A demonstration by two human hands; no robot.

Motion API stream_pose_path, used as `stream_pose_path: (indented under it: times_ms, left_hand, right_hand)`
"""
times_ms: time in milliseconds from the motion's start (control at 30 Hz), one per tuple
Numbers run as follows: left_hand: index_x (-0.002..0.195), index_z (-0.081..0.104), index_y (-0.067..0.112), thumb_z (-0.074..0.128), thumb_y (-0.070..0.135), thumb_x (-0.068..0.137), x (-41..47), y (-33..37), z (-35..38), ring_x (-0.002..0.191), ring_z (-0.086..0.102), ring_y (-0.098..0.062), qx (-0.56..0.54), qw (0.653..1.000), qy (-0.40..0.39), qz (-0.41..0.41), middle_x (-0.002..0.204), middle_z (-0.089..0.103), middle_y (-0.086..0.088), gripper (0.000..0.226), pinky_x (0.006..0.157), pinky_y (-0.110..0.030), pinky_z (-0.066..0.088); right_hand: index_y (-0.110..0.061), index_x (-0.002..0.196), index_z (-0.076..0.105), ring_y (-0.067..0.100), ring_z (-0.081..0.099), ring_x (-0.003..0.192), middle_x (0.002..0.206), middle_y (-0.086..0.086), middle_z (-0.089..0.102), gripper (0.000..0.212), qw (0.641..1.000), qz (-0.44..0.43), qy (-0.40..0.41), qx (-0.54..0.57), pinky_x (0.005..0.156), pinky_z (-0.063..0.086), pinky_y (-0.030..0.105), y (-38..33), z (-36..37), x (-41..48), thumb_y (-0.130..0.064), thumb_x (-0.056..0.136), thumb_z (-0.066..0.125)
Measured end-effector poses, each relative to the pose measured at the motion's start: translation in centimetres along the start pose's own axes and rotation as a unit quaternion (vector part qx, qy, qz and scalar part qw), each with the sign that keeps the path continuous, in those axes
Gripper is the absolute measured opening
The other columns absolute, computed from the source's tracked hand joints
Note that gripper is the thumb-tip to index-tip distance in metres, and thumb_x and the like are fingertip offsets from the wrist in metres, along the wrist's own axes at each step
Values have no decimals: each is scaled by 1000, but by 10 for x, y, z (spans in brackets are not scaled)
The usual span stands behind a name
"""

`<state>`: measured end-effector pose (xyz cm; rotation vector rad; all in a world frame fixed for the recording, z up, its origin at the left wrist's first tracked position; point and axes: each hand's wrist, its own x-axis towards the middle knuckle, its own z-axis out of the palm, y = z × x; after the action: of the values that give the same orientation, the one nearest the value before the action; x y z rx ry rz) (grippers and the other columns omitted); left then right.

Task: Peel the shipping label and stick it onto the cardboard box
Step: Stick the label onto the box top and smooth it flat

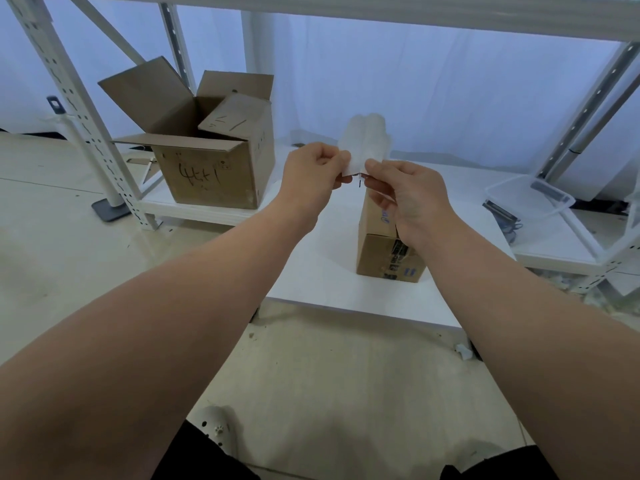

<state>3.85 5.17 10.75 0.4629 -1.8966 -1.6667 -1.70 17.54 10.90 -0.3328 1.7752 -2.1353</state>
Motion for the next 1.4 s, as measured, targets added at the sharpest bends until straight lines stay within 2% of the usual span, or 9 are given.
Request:
stream_pose_path:
  times_ms: [167, 467, 667, 767, 933, 1067, 1233, 1333, 1400]
  left_hand:
    - [80, 58, 10, 54, 13, 94, 1, -5, -7, 63, 54, -10, -43, 997, -22, -56, 73, 63, -1, 15, 62, -16, 47]
    - [77, 54, 18, 48, 19, 95, 5, -11, -9, 60, 42, -10, 77, 995, 16, -63, 73, 56, 3, 20, 60, -22, 38]
    - [87, 56, 10, 49, 18, 95, 7, -15, -14, 59, 45, -6, 120, 991, 39, -35, 70, 55, 4, 13, 42, -5, 35]
    - [89, 56, 12, 48, 18, 96, 6, -18, -16, 59, 46, -4, 138, 989, 44, -28, 70, 56, 5, 12, 43, -6, 34]
    - [92, 56, 11, 48, 21, 96, 5, -18, -19, 69, 52, -11, 161, 987, 12, 21, 76, 58, 3, 13, 59, -19, 41]
    - [90, 57, 10, 52, 20, 93, 4, -19, -22, 73, 53, -14, 200, 978, -15, 59, 76, 59, 1, 11, 63, -21, 41]
    - [86, 59, 7, 61, 18, 87, -2, -14, -18, 63, 49, -11, 183, 976, -69, 98, 72, 60, 0, 12, 62, -20, 41]
    - [82, 54, 11, 63, 14, 85, -6, -12, -15, 63, 51, -9, 189, 970, -104, 112, 74, 60, -1, 10, 60, -15, 39]
    - [89, 51, 11, 62, 13, 85, -8, -11, -13, 65, 50, -12, 185, 970, -118, 102, 78, 56, -1, 12, 60, -18, 40]
  right_hand:
    - [-11, 69, 66, 10, 64, 62, 65, -1, 69, 13, 999, 34, -4, 39, 69, 53, 25, -2, 1, 1, -7, 76, 77]
    - [-10, 69, 64, 13, 62, 62, 63, 2, 66, 15, 998, 49, -8, 23, 69, 53, 26, -1, -5, 3, -2, 74, 76]
    - [-9, 71, 63, 13, 62, 63, 67, 3, 65, 15, 998, 57, -11, 17, 66, 53, 25, 1, -8, 3, -2, 75, 75]
    - [-10, 68, 62, 15, 62, 64, 64, 2, 66, 17, 998, 57, -13, 29, 68, 54, 27, 1, -8, 3, 0, 76, 74]
    - [-7, 89, 66, 23, 62, 86, 93, 12, 67, 22, 993, 64, -61, 84, 71, 58, 30, 0, -8, 4, 11, 82, 55]
    - [-5, 107, 66, 26, 66, 93, 108, 16, 69, 34, 983, 95, -98, 121, 88, 56, 38, -1, -10, 2, 7, 80, 50]
    - [-14, 102, 64, 25, 67, 97, 107, 9, 69, 26, 995, 96, -14, 29, 78, 57, 34, 1, -8, 6, -21, 79, 75]
    - [-14, 86, 62, 23, 66, 91, 94, 6, 68, 16, 997, 65, 26, -19, 68, 54, 31, 4, -9, 8, -14, 78, 76]
    - [-13, 82, 63, 25, 67, 92, 94, 7, 70, 10, 997, 26, 23, -66, 75, 57, 36, 7, -11, 9, -12, 80, 73]
